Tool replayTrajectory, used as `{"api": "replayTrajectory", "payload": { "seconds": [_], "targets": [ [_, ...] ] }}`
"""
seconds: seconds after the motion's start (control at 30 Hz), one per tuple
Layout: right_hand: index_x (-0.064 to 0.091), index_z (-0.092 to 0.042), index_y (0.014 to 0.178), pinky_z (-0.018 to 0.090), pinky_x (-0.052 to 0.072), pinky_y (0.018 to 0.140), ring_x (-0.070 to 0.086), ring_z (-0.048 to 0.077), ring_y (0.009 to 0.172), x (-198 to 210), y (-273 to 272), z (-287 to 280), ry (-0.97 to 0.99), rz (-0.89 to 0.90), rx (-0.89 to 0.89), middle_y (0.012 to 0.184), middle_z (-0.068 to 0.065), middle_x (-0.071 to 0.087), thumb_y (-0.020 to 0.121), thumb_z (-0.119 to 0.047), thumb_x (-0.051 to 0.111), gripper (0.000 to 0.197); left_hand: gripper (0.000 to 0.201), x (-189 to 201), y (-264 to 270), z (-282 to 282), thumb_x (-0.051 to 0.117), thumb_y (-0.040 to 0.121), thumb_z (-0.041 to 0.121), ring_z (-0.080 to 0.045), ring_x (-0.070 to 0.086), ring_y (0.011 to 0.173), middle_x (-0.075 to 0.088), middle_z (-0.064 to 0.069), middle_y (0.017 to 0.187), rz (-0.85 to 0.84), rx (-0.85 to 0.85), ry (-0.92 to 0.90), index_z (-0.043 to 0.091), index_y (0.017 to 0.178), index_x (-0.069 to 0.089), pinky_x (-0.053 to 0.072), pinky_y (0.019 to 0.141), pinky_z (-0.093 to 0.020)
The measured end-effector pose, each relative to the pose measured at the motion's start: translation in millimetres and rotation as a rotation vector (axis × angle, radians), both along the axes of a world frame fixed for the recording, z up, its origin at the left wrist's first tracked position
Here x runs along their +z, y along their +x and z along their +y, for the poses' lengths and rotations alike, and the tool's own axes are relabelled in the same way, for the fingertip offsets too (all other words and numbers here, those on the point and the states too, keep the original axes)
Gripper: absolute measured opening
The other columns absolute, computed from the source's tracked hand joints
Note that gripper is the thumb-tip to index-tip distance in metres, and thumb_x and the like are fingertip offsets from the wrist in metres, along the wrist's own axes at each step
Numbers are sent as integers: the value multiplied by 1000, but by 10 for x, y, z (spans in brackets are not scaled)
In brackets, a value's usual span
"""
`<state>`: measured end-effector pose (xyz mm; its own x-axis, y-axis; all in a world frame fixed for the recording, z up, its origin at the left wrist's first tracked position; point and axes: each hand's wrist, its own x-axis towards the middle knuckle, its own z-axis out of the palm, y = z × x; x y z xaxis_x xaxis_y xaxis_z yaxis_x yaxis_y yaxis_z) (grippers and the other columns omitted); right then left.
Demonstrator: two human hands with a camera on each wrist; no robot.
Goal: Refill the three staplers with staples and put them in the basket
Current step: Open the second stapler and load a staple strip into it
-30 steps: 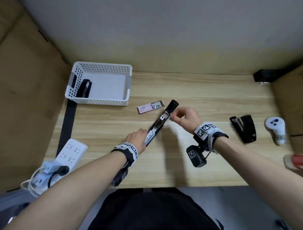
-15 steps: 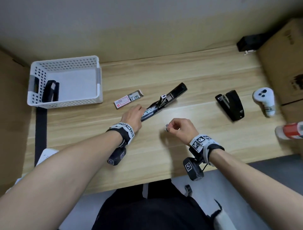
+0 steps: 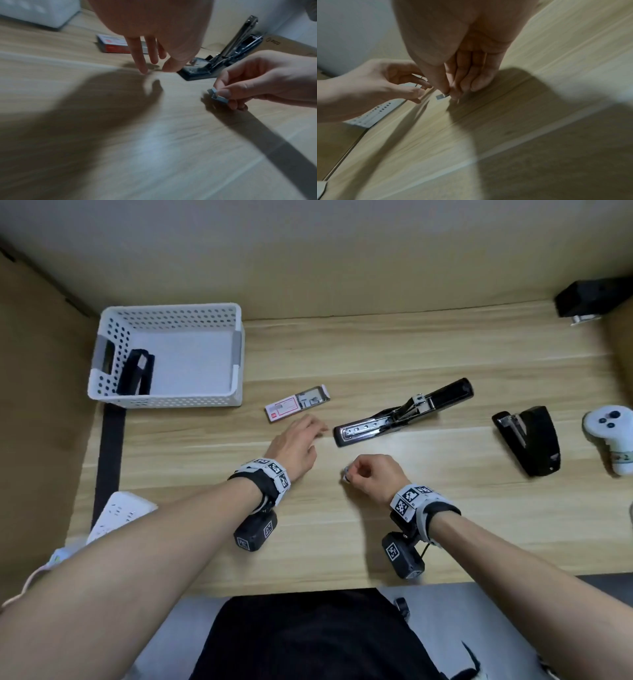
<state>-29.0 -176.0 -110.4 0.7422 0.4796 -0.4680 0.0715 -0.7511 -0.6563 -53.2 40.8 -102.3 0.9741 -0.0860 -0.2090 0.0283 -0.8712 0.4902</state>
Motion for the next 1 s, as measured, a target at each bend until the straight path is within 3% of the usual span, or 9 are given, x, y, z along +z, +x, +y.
{"api": "replayTrajectory", "payload": {
  "seconds": [0.1,0.33,0.57,0.7,0.8,1.0],
  "targets": [
    [67,-23,76,26,49,71,63,10,78,-23,-59,361,-18,-35,113,85,-13,71,84,-30,66,11,44,-26,-312,335,55,82,3,-17,50,116,52,5,124,-4,39,-32,19,122,56,53,84,-41],
    [67,-26,91,33,51,74,65,18,89,-72,-244,1038,-3,-173,253,99,-10,73,92,-33,59,11,39,-94,-897,809,55,85,7,-13,52,111,55,8,118,-5,201,-96,21,121,58,49,90,-34],
    [66,-29,98,35,52,77,63,14,88,-135,-342,914,-6,-256,206,97,-12,69,92,-37,58,12,33,-186,-1044,822,56,84,11,-10,53,102,57,11,108,-39,218,-150,23,115,61,50,84,-33],
    [58,-33,106,26,49,72,58,4,82,-101,-382,837,2,-199,206,93,-16,62,81,-52,68,33,31,-183,-981,756,58,85,13,-6,55,97,56,14,108,-29,223,-161,26,113,61,50,82,-29],
    [56,-33,108,27,47,74,56,5,84,-60,-391,887,-37,-205,239,97,-16,58,77,-51,73,40,30,-168,-933,716,58,86,13,-6,54,94,56,13,109,-15,211,-159,24,114,61,48,80,-26],
    [60,-31,95,32,47,70,56,10,82,-104,-358,988,-64,-240,231,93,-14,53,82,-44,69,21,29,-166,-892,720,57,87,14,-1,48,85,54,15,109,38,203,-153,26,113,62,45,78,-23]
  ]
}}
